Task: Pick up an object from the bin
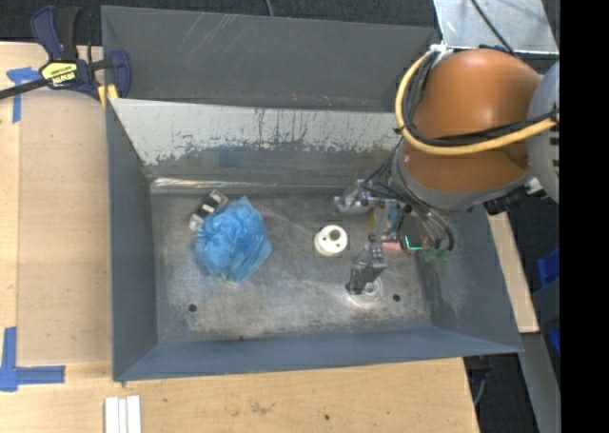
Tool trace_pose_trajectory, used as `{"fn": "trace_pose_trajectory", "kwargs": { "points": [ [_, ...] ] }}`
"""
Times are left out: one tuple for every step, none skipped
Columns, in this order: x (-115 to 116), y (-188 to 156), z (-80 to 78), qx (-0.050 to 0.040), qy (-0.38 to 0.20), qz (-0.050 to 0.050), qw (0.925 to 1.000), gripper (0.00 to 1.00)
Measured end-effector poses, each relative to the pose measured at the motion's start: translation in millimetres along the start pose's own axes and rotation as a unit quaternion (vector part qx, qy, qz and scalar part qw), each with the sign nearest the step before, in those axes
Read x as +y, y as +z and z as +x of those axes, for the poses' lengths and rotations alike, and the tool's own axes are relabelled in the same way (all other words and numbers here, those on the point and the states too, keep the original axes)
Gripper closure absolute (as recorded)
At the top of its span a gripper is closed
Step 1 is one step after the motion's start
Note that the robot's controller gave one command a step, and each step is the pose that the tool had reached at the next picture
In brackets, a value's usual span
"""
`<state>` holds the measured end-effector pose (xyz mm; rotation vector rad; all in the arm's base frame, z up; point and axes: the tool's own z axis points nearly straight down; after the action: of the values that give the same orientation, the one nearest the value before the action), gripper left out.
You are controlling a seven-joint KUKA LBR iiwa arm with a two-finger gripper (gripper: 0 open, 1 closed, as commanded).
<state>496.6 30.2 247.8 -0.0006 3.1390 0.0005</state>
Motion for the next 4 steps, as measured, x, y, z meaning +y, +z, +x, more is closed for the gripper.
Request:
{"fn": "trace_pose_trajectory", "kwargs": {
  "points": [
    [-23.5, 44.5, -40.2, -0.0028, -0.004, 0.0, 1.0, 0.0],
    [-16.0, 105.2, -41.8, -0.0024, -0.018, 0.001, 0.9998, 0.0],
    [-44.5, 135.7, -68.8, 0.002, -0.023, -0.001, 0.9997, 0.0],
    [-41.7, 168.8, -88.2, 0.0001, 0.044, 0.0, 0.999, 1.0]
  ]
}}
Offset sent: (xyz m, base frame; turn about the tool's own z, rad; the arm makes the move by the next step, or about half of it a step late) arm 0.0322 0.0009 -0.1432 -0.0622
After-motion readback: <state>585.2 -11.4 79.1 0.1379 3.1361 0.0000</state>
